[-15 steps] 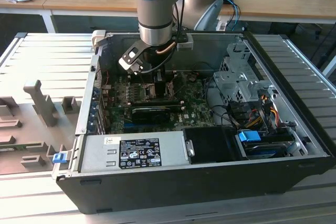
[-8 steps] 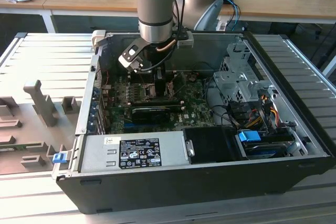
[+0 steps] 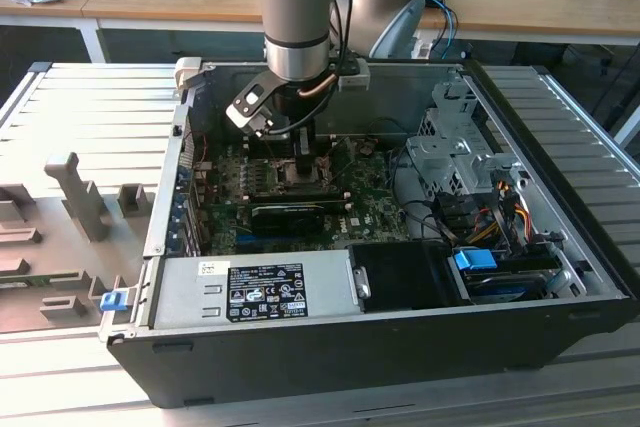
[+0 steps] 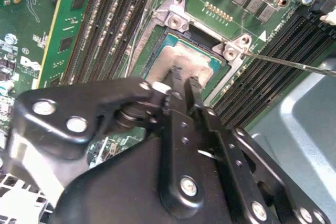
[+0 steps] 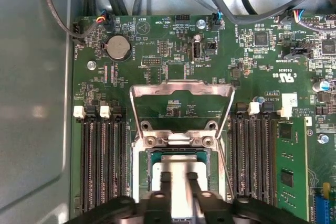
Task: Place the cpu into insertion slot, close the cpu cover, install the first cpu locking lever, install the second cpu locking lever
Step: 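Place the cpu into insertion slot, then close the cpu cover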
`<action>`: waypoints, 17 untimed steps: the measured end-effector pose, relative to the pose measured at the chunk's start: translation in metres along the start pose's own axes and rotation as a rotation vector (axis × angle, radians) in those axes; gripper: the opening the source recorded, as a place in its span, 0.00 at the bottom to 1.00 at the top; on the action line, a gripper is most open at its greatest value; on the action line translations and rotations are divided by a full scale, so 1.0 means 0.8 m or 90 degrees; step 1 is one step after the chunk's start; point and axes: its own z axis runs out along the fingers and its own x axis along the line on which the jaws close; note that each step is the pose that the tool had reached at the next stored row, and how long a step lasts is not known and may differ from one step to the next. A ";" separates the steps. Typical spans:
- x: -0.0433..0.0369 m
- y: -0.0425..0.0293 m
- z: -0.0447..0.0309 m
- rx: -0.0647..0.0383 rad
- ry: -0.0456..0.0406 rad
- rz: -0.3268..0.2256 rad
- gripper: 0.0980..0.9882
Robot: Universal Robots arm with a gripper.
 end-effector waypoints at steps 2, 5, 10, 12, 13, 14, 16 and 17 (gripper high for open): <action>0.000 0.0000 -0.0007 0.000 -0.0003 0.000 0.07; 0.000 0.0002 -0.0027 0.000 -0.0007 0.000 0.01; 0.000 0.0004 -0.0057 0.000 -0.0009 0.000 0.01; 0.000 0.0007 -0.0085 0.000 -0.0008 0.000 0.01; 0.000 0.0007 -0.0095 0.000 -0.0008 0.000 0.01; 0.000 0.0008 -0.0097 0.000 -0.0007 0.000 0.01; 0.000 0.0008 -0.0101 0.000 -0.0009 0.000 0.01; 0.000 0.0008 -0.0102 0.000 -0.0009 0.000 0.01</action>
